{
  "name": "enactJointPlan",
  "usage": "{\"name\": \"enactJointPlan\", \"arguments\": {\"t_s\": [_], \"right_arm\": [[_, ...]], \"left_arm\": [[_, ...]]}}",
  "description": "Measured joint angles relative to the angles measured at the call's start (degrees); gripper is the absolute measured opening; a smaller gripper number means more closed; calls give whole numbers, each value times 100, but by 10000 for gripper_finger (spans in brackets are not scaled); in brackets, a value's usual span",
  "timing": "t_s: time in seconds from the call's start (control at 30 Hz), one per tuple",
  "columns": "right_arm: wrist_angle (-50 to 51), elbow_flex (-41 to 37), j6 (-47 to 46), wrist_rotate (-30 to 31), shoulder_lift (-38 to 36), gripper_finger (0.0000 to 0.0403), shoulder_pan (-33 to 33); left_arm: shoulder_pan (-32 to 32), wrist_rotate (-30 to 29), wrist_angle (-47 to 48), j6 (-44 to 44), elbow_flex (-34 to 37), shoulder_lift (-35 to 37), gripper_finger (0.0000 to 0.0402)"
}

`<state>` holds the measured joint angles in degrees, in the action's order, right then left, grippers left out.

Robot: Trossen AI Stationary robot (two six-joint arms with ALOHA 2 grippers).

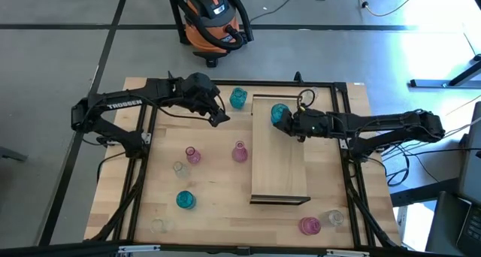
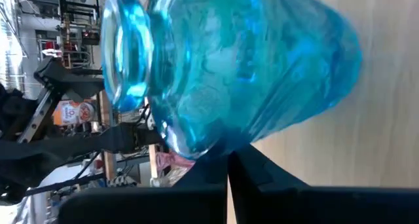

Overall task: Sort vases onto shelf
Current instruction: Put the blue vase on the shelf

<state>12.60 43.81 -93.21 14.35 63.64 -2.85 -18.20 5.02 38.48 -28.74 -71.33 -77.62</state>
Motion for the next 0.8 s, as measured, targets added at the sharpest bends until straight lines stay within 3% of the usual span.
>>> {"name": "enactJointPlan", "arguments": {"t_s": [0.63, 0.8], "right_arm": [[50, 0, 621, -350, 0, 1, -557], [-281, 1, 622, -694, -82, 1, -482]], "left_arm": [[0, -18, 3, 79, 0, 0, 393], [0, -408, 7, 80, 0, 0, 393]]}}
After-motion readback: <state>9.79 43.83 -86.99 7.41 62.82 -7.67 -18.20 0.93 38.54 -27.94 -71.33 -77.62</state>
